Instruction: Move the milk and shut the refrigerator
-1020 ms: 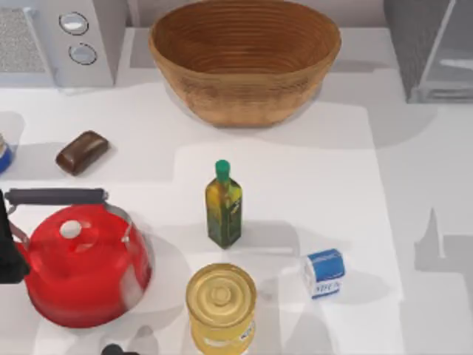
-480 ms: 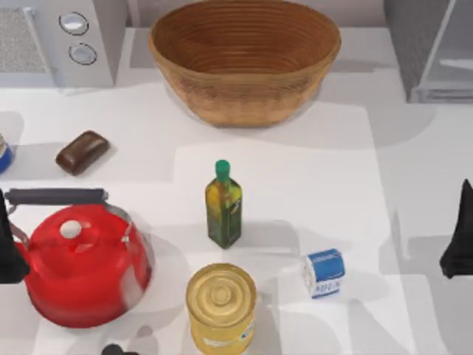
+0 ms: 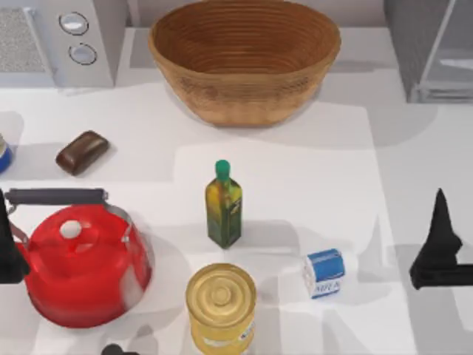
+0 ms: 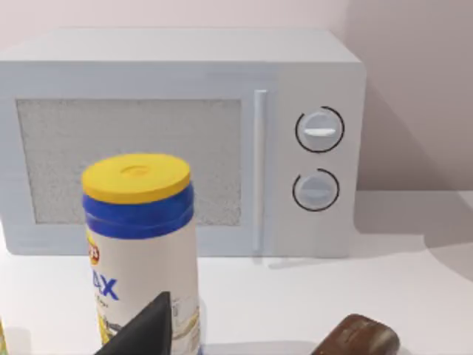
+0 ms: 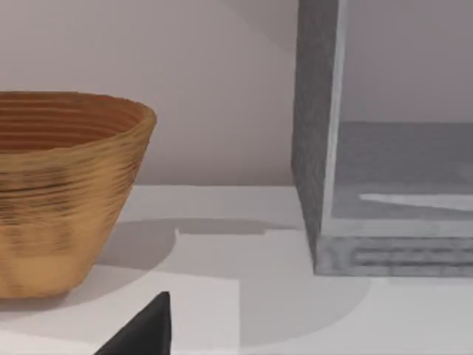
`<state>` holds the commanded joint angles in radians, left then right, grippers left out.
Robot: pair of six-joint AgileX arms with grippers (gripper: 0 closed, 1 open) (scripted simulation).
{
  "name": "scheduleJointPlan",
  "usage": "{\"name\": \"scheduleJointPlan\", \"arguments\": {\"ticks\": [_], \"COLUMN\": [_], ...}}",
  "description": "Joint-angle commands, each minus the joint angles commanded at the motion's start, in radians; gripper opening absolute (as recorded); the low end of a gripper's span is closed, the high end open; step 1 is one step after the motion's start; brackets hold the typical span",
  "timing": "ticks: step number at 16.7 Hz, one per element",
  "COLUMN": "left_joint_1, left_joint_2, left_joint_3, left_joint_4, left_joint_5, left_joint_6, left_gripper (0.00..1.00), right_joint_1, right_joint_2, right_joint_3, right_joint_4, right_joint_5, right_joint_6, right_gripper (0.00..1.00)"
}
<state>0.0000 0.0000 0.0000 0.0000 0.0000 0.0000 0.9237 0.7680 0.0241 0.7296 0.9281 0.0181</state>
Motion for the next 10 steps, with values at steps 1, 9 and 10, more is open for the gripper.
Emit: {"name": "scheduleJointPlan", "arguments": {"ticks": [1,9,10], "left_joint_1": [0.0,0.0,0.0], "left_joint_2": [0.0,0.0,0.0], "left_joint_3": [0.0,0.0,0.0], "left_joint_4": [0.0,0.0,0.0], "left_joint_5": [0.0,0.0,0.0], "left_joint_6": [0.0,0.0,0.0], "left_gripper": [1.0,1.0,1.0], "right_joint_1": [0.0,0.028,0.04], "right_joint_2": [0.0,0.098,0.142], "right_joint_3": [0.0,-0.001,0.002], "right_joint_4": [0.0,0.054,0.081], "right_joint_5": [0.0,0.006,0.01], "right_joint_6": [0.0,0.022,0.032], "right_gripper": [1.0,1.0,1.0]}}
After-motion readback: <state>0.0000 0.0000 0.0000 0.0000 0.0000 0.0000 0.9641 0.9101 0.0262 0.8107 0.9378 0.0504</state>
